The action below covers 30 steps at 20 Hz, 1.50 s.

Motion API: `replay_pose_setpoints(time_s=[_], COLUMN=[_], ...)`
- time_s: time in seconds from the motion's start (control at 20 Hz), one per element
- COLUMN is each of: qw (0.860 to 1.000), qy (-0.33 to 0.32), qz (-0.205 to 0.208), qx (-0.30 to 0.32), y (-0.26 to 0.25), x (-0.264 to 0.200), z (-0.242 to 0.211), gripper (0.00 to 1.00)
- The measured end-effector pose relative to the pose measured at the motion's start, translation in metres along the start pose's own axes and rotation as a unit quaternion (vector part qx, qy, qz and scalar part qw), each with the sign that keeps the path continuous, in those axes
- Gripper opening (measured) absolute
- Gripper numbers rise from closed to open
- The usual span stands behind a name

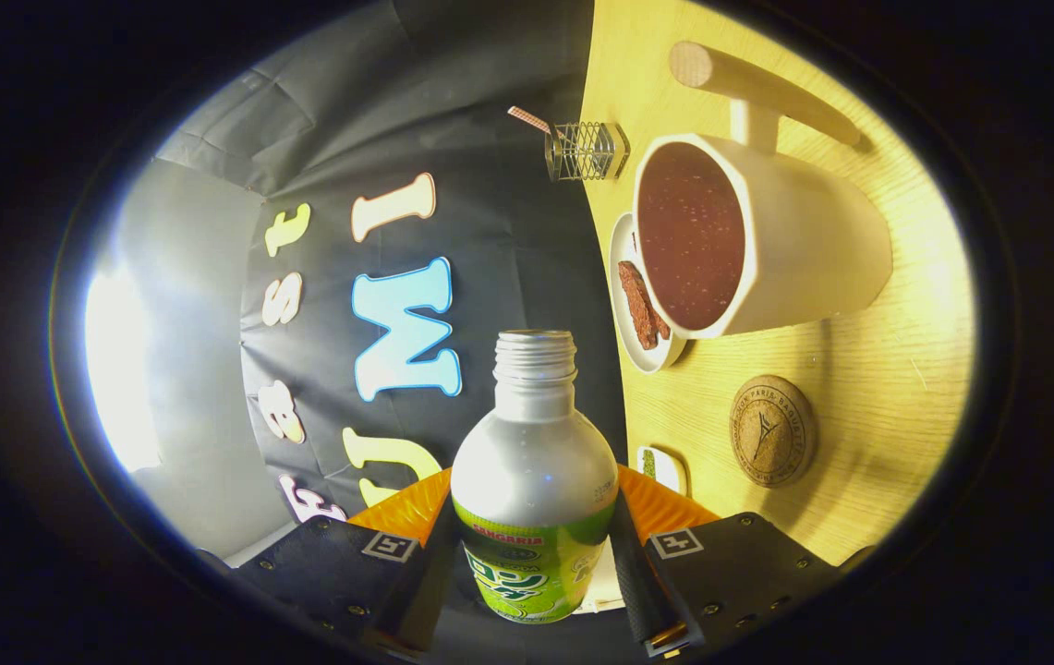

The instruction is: Take the bottle from table, then pour the juice into the cup, finally place the bottle on the coaster

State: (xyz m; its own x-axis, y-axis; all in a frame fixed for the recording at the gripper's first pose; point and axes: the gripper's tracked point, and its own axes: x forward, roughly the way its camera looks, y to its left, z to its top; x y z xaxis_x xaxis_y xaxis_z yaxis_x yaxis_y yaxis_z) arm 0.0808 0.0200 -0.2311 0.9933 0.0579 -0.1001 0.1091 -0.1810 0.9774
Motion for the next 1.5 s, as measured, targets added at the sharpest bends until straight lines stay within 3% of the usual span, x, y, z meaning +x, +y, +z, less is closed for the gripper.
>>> replay_pose_setpoints(time_s=[1.5], qw=[0.998], qy=[-0.016], qz=[0.018], qx=[0.06], y=[0.021], x=[0.005], z=[0.004], gripper=[0.76])
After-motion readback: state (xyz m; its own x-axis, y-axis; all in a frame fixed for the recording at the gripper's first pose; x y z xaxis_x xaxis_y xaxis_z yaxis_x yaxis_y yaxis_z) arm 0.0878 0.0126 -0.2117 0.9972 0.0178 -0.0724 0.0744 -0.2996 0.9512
